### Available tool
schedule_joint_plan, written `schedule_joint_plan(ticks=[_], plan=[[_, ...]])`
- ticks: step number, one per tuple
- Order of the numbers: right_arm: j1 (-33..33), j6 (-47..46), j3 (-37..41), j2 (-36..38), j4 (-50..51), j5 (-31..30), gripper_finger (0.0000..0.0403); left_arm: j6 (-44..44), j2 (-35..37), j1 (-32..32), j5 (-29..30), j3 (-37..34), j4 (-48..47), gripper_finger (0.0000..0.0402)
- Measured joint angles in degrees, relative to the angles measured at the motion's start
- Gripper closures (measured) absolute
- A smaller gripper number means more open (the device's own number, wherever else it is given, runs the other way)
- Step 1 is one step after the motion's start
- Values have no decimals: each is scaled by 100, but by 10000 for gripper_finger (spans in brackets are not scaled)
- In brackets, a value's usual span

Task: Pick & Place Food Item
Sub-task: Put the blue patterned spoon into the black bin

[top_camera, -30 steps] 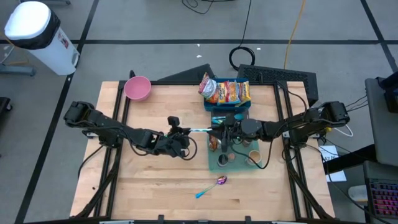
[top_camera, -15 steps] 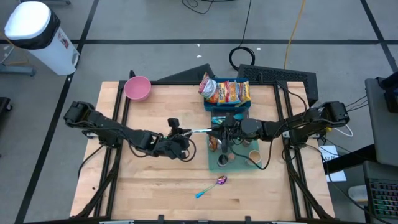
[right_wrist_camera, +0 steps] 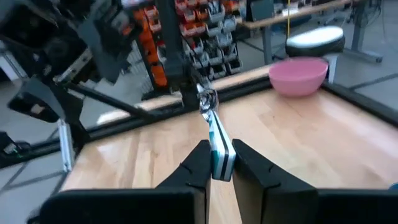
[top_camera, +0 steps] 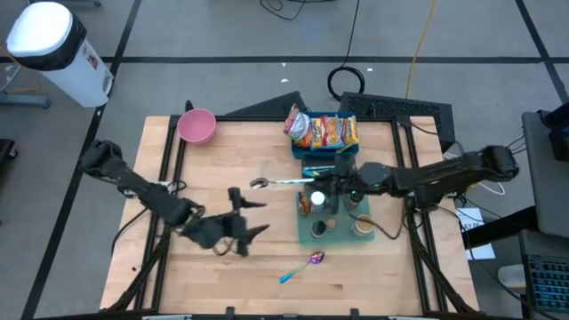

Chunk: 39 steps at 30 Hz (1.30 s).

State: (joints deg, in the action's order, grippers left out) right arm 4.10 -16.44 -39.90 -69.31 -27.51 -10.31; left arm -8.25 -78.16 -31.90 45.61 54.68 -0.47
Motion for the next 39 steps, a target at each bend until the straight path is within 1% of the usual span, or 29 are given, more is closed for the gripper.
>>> schedule_joint_plan(ticks=[5,8,10,13,16,19,21,25,29,32,35,39], plan=[[57,72,0,1072,774,-10,375,-109,583,-556,-417,0,-150,108],[92,89,0,1670,1218,-6,375,-115,889,-809,-363,-2,-255,111],[90,80,0,2051,1515,-48,375,37,1134,-926,-335,-1,-329,114],[88,-59,0,2531,2014,-266,375,297,1513,-1023,-366,-3,-830,114],[85,-275,-101,2864,2758,-443,375,619,1925,-934,-405,-4,-1394,110],[85,-601,-555,2894,3799,-800,375,895,2261,-692,-415,-140,-1743,112],[85,-804,-959,2764,4602,-958,375,942,2473,-494,-564,-374,-1708,114],[-14,-1308,-1679,2390,6235,-1062,375,871,2915,-90,-1123,-1052,-1207,116],[-212,-1740,-1985,2108,7334,-1049,375,857,3277,235,-1258,-1755,-555,117],[-472,-1869,-1959,1990,7573,-734,375,881,3452,400,-1263,-2171,-150,117],[-727,-1891,-1851,1910,7497,-479,375,912,3494,515,-1270,-2443,215,117],[-977,-1856,-1647,1682,7200,-130,375,1062,3494,622,-1277,-2645,376,117]])
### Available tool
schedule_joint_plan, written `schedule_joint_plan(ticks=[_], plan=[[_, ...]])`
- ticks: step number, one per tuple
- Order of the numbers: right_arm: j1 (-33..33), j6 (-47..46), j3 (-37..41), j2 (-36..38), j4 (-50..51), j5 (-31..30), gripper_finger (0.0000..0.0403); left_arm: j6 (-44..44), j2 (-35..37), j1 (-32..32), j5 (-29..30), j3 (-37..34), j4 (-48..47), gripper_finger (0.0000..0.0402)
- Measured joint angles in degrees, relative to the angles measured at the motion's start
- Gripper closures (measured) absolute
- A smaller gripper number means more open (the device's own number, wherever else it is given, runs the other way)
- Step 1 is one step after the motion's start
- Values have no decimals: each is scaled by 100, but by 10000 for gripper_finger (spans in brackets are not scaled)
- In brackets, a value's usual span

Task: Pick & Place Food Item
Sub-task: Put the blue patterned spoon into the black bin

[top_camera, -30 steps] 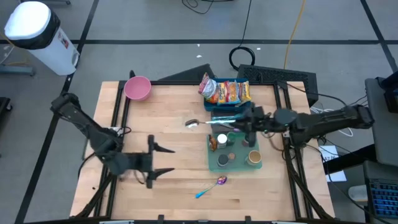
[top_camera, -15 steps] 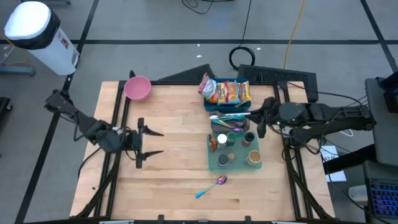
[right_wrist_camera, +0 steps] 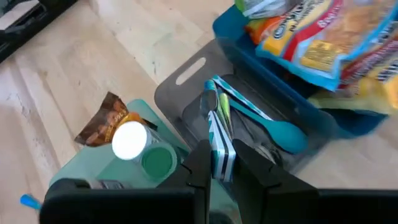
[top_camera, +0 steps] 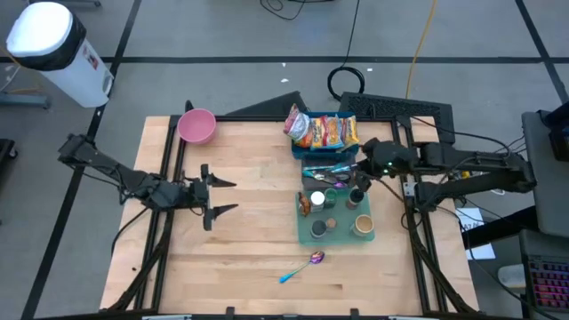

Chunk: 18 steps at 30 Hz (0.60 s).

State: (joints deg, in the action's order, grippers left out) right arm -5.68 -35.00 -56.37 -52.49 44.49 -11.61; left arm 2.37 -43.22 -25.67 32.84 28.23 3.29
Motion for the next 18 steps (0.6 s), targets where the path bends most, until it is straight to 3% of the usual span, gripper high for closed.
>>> schedule_joint_plan(ticks=[6,18], plan=[[-278,250,386,-439,-839,452,375,253,-25,67,-2,-95,-13,117],[-461,468,491,-1022,-1331,441,353,261,-26,64,0,-105,-15,117]])
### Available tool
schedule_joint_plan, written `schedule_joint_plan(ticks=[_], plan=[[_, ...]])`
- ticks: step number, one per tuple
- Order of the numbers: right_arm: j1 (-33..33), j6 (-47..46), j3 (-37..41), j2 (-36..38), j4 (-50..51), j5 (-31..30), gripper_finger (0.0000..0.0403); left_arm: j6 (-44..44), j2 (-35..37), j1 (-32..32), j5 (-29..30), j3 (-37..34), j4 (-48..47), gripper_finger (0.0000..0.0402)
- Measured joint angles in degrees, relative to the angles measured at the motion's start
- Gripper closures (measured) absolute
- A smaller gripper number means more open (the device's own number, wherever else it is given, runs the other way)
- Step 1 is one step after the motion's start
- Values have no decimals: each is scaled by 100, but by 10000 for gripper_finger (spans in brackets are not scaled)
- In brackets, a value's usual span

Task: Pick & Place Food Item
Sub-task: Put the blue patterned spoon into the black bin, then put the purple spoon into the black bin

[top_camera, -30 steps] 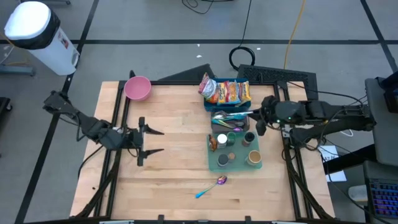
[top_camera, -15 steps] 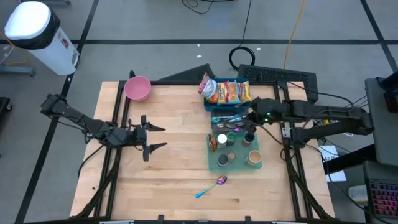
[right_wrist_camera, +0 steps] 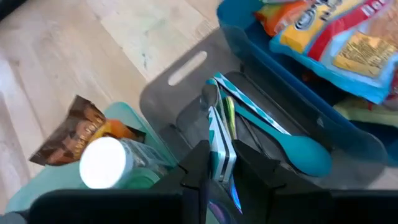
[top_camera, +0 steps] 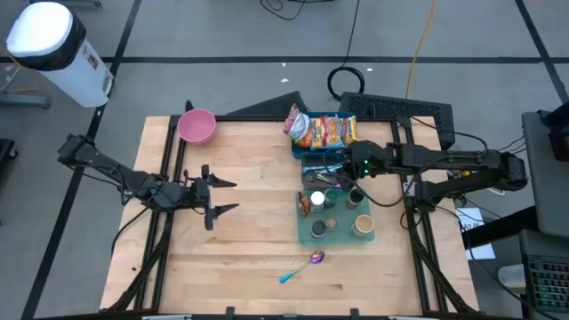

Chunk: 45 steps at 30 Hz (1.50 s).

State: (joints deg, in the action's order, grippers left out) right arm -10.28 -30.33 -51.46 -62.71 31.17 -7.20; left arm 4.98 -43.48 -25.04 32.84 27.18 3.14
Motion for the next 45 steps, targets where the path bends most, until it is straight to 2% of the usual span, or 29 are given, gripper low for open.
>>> schedule_joint_plan(ticks=[6,10,13,18,23,27,32,36,40,43,45], plan=[[0,195,0,-118,-264,1,355,15,0,0,1,0,-3,117],[0,416,-2,-194,-397,-18,338,15,0,0,2,0,-4,117],[2,539,-2,-271,-397,-72,316,15,0,0,11,0,-5,117],[4,638,-2,-325,-391,-504,264,4,0,0,11,0,-7,117],[0,1125,-2,-254,-512,-794,218,82,0,0,15,0,15,117],[113,1564,-2,-70,-1153,-663,201,487,0,0,15,0,1,117],[626,2076,-2,140,-2275,49,205,1186,-95,0,15,0,28,117],[1216,2375,-2,143,-2960,375,214,1726,-553,0,-210,0,45,117],[1759,2611,-2,143,-3329,421,217,2183,-1499,0,-1036,0,1009,117],[2058,2697,-2,143,-3484,402,217,1915,-2460,-33,-1850,197,2010,117],[2190,2699,-2,143,-3591,402,217,1571,-3114,-164,-2113,540,2299,117]])
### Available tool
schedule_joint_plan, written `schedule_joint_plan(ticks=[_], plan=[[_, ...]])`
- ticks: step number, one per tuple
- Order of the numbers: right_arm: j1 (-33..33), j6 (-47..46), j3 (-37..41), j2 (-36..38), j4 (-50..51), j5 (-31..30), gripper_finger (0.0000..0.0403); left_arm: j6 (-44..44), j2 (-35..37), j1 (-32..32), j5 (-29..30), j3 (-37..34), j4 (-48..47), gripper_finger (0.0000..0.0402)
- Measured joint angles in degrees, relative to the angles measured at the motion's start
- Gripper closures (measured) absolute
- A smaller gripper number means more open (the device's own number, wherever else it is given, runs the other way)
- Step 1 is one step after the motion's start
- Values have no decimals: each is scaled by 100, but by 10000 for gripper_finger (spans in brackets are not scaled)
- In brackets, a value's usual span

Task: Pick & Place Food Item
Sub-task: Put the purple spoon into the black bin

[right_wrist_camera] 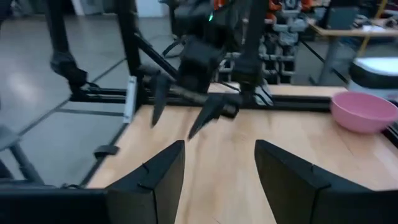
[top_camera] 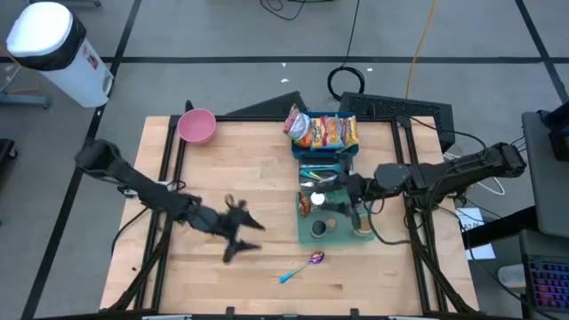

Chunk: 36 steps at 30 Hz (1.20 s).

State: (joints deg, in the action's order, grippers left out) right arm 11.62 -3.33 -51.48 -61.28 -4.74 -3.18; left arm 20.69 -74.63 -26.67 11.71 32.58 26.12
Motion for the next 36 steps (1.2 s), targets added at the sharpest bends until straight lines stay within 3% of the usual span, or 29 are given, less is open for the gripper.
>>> schedule_joint_plan(ticks=[6,10,12,17,21,27,36], plan=[[131,0,0,-4,-20,-11,218,-768,-1918,-238,-147,1493,-391,117],[127,0,9,-4,-32,-17,218,-2134,-2925,-360,-586,2305,-899,117],[107,9,86,-2,-104,-21,218,-2808,-3303,-409,-676,2615,-1130,117],[45,146,261,-4,-111,-114,218,-3115,-3650,-161,-1719,3076,-1234,125],[-21,140,390,-4,-114,-302,218,-3197,-3687,132,-2283,3071,-1424,192],[-145,215,422,-2,-339,-277,218,-4181,-3792,446,-2229,3071,-1364,375],[-164,273,420,-2,-731,-275,218,-4499,-4252,320,-2492,3248,-1054,396]])
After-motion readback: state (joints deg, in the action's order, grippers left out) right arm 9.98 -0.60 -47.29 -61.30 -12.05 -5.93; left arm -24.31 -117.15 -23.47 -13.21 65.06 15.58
